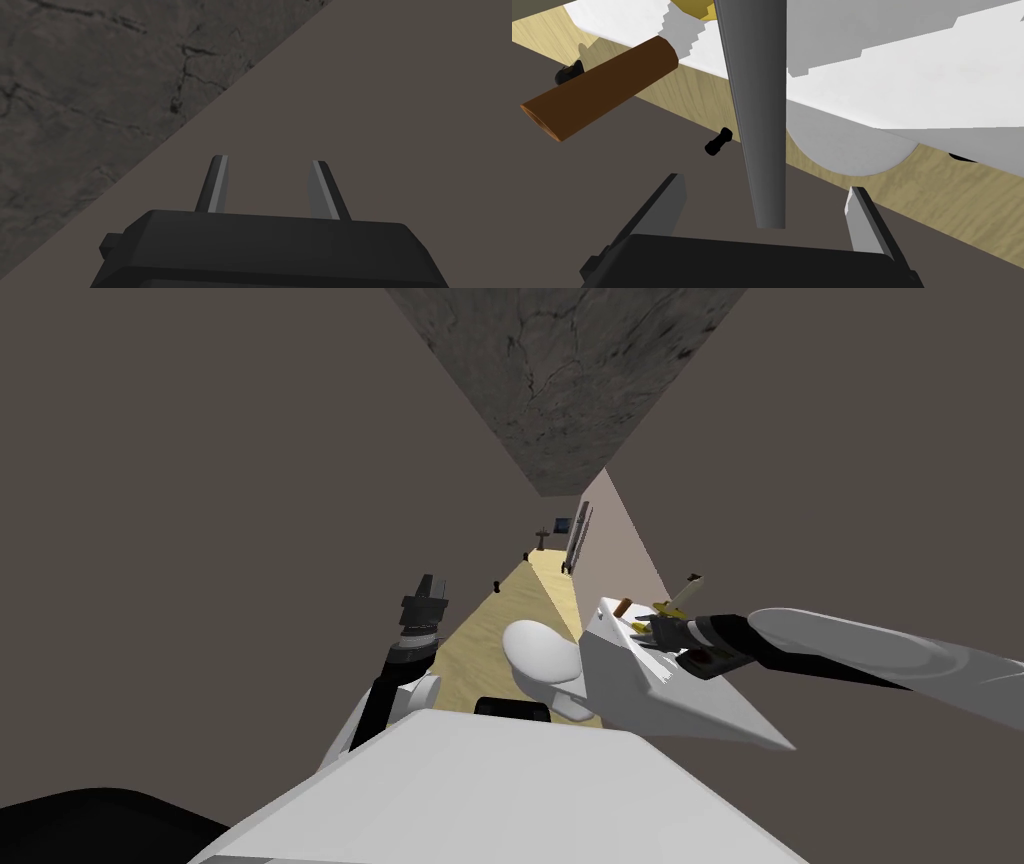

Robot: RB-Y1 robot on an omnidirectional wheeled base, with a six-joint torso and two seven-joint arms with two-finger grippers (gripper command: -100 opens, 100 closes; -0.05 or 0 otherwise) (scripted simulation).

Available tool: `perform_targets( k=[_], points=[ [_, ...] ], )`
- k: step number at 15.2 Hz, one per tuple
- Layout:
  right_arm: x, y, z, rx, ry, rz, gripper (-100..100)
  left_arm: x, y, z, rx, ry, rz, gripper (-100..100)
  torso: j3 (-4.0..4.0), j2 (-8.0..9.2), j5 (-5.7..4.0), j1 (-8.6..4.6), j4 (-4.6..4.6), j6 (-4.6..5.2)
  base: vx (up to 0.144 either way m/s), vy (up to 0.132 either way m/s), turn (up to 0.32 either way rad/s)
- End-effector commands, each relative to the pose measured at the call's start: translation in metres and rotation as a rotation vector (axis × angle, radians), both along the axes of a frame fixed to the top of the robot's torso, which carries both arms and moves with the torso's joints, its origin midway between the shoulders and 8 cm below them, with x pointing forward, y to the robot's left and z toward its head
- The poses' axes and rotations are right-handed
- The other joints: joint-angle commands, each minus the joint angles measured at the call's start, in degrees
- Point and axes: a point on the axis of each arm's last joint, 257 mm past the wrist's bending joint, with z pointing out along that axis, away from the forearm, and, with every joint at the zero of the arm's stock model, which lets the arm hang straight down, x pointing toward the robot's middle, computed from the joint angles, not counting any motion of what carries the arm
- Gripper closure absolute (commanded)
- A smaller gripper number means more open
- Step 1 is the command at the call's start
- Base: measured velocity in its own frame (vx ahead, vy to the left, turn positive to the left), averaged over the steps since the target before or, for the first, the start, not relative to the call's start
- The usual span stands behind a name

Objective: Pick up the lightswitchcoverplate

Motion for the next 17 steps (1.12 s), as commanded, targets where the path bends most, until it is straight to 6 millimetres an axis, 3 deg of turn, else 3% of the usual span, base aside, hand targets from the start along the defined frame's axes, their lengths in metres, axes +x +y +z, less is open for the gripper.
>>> perform_targets(
  k=[1, 3, 4, 17],
  points=[
    [0.0023, 0.0014, -0.0018, 0.011, -0.003, -0.023, -100, 0.0, 0.0, 0.0, 0.0, 0.0, 0.0, 0, 0.0, 0.0, 0.0, 0.0, 0.0, 0.0, -0.031, -0.023, 0.091],
    [0.0016, -0.0006, -0.0016, -0.001, -0.002, -0.013, -100, 0.0, 0.0, 0.0, 0.0, 0.0, 0.0, 0, -0.02, -0.03, 0.0, -0.01, -0.01, 0.0, -0.024, -0.018, 0.053],
    [0.0015, -0.0009, -0.0019, -0.002, -0.001, -0.016, 100, 0.0, 0.0, 0.0, 0.0, 0.0, 0.0, 0, -0.03, -0.05, 0.0, 0.01, -0.01, 0.01, -0.007, -0.005, 0.001],
    [-0.0047, -0.0003, 0.0057, -0.005, 0.006, 0.043, 100, 0.0, 0.0, 0.0, 0.0, 0.0, 0.0, 0, -0.11, -0.2, 0.07, 0.12, -0.04, 0.12, 0.027, 0.017, -0.065]
  ],
)
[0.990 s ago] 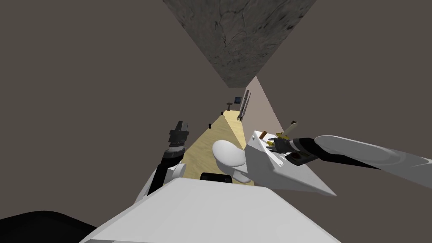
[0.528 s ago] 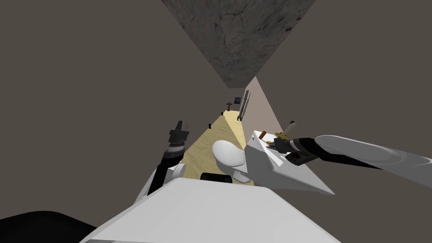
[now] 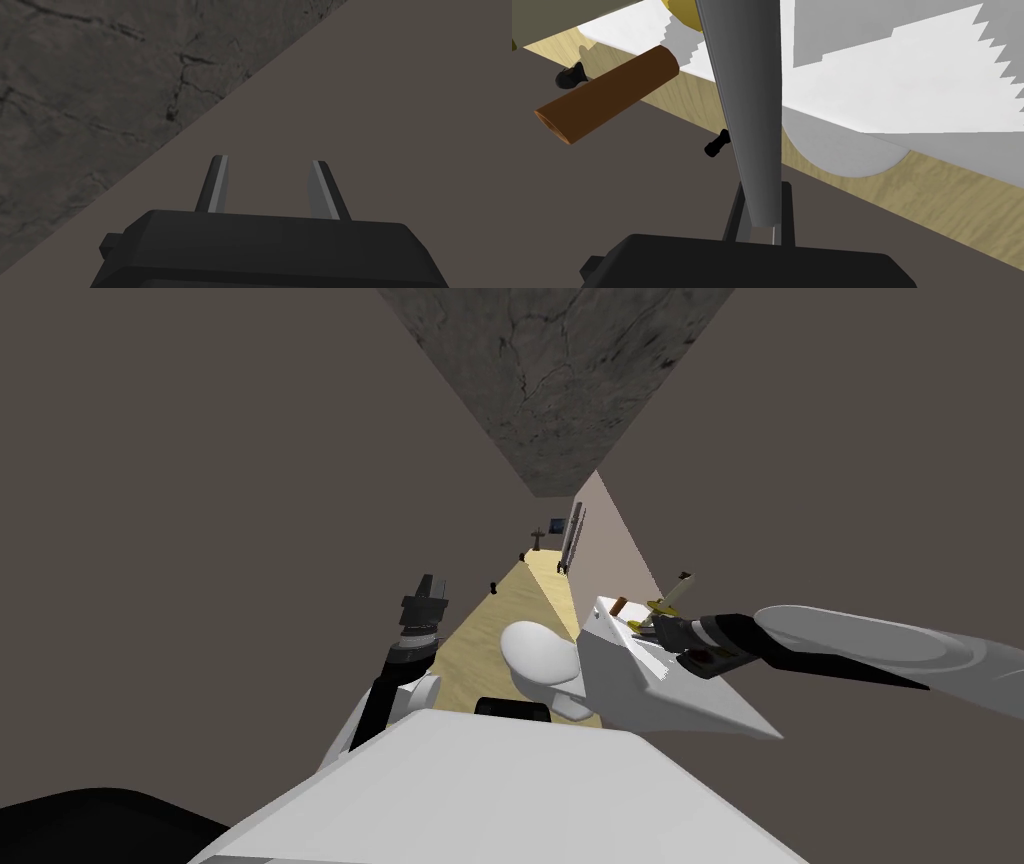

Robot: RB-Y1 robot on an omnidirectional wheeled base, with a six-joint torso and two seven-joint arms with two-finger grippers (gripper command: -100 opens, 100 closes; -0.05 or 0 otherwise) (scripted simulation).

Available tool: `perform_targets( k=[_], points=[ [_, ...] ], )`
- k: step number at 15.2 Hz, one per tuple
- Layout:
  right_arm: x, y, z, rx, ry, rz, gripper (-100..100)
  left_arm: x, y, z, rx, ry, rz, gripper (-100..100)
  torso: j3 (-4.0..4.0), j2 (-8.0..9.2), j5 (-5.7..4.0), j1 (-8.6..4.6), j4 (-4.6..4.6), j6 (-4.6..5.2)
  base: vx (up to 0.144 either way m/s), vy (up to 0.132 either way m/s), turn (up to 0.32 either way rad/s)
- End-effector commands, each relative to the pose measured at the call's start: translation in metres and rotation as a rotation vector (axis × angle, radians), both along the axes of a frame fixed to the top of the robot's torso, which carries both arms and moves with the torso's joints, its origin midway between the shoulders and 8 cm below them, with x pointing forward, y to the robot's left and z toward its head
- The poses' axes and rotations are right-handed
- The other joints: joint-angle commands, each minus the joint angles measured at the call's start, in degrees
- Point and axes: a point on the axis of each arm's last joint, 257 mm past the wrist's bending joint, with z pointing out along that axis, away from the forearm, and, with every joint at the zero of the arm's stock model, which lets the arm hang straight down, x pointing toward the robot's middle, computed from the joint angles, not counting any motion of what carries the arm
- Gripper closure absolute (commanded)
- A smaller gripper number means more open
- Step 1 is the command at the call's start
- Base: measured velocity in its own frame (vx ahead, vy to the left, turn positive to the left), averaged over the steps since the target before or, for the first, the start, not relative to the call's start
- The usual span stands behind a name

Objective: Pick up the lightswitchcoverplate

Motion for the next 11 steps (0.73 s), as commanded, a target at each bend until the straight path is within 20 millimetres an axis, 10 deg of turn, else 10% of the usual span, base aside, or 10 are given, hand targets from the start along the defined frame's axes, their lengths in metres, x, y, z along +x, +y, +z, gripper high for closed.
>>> perform_targets(
  k=[1, 11],
  points=[
    [-0.0013, -0.0015, 0.0021, -0.013, 0.001, 0.02, 100, 0.0, 0.0, 0.0, 0.0, 0.0, 0.0, 0, 0.0, 0.0, 0.0, 0.0, 0.0, 0.0, 0.035, 0.024, -0.083],
    [-0.0016, 0.0002, 0.0094, -0.006, -0.002, 0.049, 100, 0.0, 0.0, 0.0, 0.0, 0.0, 0.0, 0, 0.05, 0.05, 0.07, 0.04, 0.05, 0.03, 0.035, 0.026, -0.078]
  ],
)
